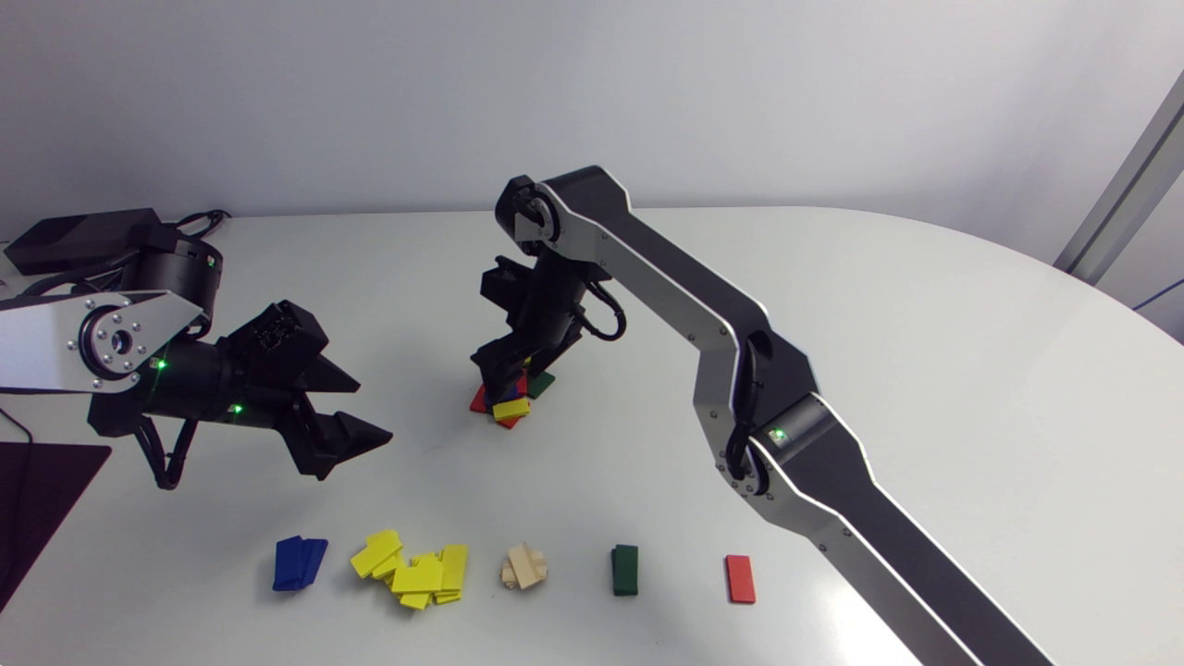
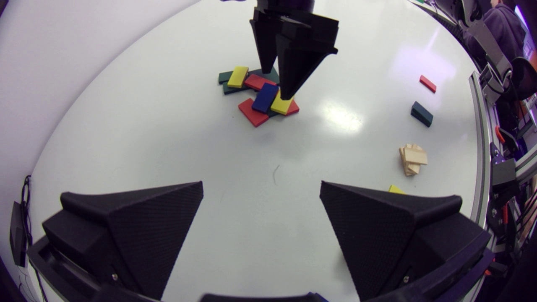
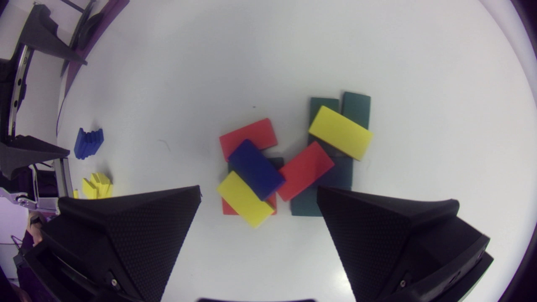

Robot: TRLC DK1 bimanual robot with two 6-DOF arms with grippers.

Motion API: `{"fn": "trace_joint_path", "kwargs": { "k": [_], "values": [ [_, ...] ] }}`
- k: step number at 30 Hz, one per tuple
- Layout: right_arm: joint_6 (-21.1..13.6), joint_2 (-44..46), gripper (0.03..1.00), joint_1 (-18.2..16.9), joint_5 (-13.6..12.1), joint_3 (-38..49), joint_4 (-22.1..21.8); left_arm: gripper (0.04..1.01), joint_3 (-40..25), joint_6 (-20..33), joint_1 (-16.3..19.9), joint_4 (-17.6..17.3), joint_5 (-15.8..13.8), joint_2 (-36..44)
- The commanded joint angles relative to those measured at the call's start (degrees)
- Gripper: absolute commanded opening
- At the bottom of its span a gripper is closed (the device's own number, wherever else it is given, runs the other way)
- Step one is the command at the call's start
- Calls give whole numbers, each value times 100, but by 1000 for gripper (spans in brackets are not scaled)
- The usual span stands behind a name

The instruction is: Take domino bricks one by one from the mixed stack on the table and place each onto the existing stack of the same color.

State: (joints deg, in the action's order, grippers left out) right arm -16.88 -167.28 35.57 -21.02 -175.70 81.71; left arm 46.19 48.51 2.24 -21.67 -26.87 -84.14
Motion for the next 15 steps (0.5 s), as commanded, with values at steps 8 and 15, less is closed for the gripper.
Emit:
{"fn": "trace_joint_path", "kwargs": {
  "k": [8, 15],
  "values": [
    [186, -24, 970, 29, -412, 554, 64, 990, -23, 141, 75, -39, -116, 38],
    [212, 170, 970, -129, -438, 818, 64, 990, -32, 141, 75, -57, -143, 117]
  ]
}}
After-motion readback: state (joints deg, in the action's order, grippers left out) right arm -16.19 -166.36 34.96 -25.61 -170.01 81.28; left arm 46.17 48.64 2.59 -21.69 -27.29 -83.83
